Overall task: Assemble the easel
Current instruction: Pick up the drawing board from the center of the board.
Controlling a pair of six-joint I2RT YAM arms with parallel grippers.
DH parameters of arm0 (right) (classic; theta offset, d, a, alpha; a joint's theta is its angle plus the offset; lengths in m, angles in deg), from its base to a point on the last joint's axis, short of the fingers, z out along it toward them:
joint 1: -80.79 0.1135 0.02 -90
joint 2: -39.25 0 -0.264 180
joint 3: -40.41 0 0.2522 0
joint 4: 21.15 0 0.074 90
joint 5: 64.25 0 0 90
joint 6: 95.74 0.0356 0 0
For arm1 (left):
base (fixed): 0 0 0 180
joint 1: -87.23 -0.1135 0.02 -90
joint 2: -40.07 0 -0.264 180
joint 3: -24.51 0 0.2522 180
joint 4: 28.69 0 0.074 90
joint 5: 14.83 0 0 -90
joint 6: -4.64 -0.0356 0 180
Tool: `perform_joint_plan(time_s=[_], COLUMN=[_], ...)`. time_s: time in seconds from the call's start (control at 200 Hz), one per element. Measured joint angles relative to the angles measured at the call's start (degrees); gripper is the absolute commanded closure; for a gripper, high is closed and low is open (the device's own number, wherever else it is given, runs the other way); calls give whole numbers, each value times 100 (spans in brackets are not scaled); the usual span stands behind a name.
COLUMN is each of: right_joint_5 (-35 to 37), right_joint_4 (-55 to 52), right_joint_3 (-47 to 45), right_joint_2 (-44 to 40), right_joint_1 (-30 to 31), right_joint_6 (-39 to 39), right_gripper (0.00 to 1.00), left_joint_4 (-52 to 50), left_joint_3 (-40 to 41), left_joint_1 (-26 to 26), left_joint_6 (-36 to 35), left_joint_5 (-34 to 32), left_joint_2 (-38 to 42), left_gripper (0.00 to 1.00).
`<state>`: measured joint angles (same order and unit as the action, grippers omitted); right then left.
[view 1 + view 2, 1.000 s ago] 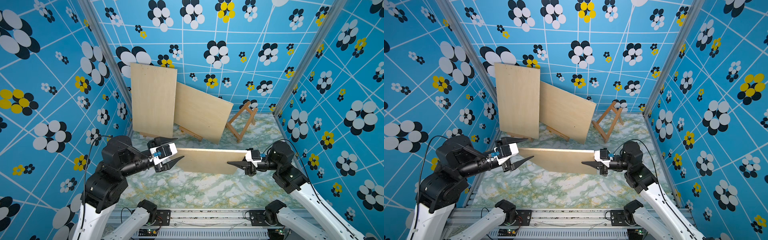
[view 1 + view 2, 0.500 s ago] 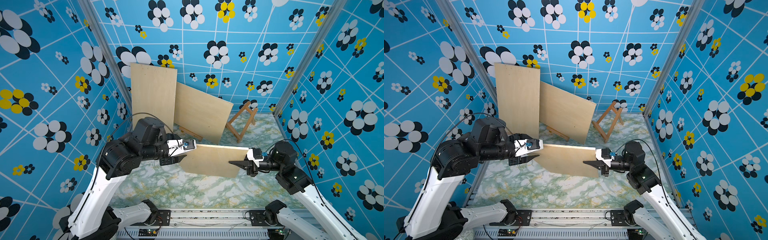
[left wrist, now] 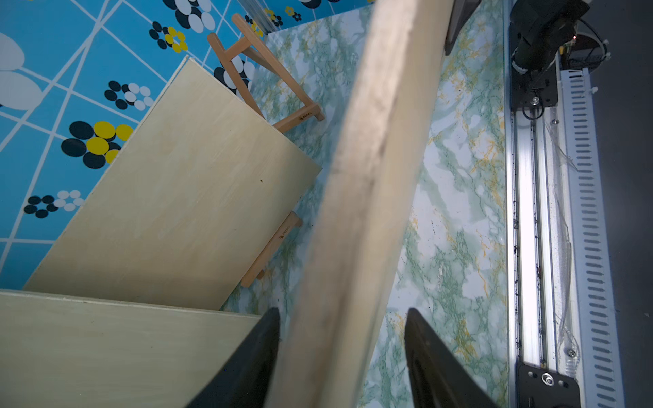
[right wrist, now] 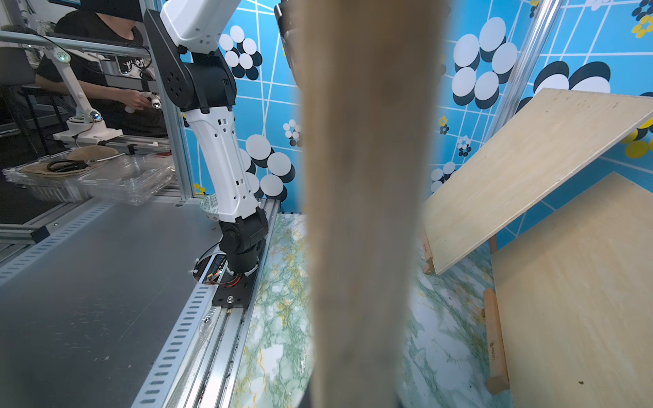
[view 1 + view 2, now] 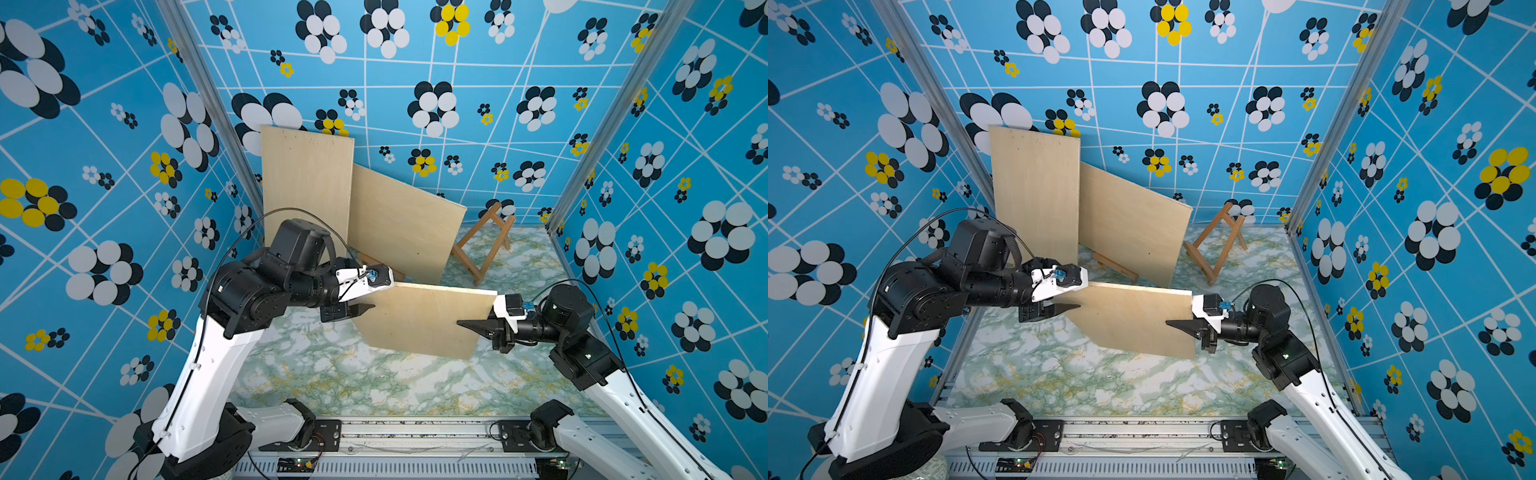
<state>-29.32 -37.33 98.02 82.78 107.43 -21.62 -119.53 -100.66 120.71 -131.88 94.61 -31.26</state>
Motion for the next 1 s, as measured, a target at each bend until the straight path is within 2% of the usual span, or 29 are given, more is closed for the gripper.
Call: perform_joint_plan(time_s=[0.12, 0.26, 0.42, 0.55, 0.57, 0.615, 0.68, 0.82, 0.885, 1.0], right_joint_5=[2, -42, -116, -122, -103, -68, -55, -142, -168, -208], right_joint_4=[-9, -15, -31, -186, -214, -284, -350, -481, -492, -592], right_joint_3=[0, 0, 0, 87, 101, 142, 197, 243, 256, 256], right_joint_2=[-4, -4, 9, 72, 79, 105, 140, 157, 166, 199], right_joint_1=[4, 33, 42, 59, 52, 42, 52, 90, 94, 107], right_joint_6=[-26, -136, -278, -409, -393, -389, -450, -765, -866, -1296], right_gripper=[100, 100, 100, 100, 100, 100, 100, 100, 100, 100], left_joint_4=[203, 203, -17, -389, -389, -433, -586, -1008, -1113, -1412], left_joint_3=[-111, -699, -922, -997, -1058, -1137, -1226, -1384, -1443, -1478], left_joint_1=[-79, -94, 385, 817, 861, 916, 1005, 1292, 1357, 1429], left_joint_6=[105, 101, 37, 26, 61, 81, 146, 92, 166, 282], left_joint_5=[125, 289, 76, -245, -328, -378, -468, -498, -474, -422], left_joint_2=[81, 2, -131, -525, -584, -662, -695, -699, -737, -778], left_gripper=[39, 40, 45, 56, 62, 64, 77, 81, 100, 100])
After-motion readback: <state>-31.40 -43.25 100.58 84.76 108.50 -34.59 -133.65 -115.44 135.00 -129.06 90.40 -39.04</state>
